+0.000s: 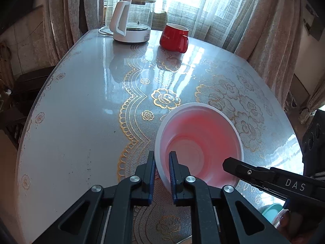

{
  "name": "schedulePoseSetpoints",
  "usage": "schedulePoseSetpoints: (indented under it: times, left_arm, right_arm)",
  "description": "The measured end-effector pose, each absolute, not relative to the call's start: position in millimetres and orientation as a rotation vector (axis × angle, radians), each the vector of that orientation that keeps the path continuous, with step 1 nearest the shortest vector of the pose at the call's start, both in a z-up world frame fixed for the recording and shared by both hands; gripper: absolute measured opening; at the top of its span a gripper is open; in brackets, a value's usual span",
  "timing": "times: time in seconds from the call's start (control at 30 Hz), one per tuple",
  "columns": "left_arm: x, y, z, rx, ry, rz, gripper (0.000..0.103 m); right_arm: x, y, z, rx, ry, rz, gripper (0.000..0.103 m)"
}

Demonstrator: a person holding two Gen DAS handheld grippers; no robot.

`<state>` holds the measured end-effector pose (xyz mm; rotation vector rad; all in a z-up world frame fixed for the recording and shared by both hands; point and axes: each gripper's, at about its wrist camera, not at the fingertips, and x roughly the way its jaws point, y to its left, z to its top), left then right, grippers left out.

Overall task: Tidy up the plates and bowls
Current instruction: 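Grasp the red bowl rim with the left gripper while the right gripper closes on it, then lift the red bowl and lower it into the yellow bowl with both grippers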

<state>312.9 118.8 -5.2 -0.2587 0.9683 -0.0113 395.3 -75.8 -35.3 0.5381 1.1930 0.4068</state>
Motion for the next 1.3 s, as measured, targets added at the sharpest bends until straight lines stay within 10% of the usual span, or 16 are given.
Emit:
schedulePoseSetpoints:
  times: [1.3]
  left_arm:
    - [186,85,41,-0.23,0.743,-0.095,0.013]
  right_arm:
    - [278,-114,15,0.622,0.987,0.465,0.012]
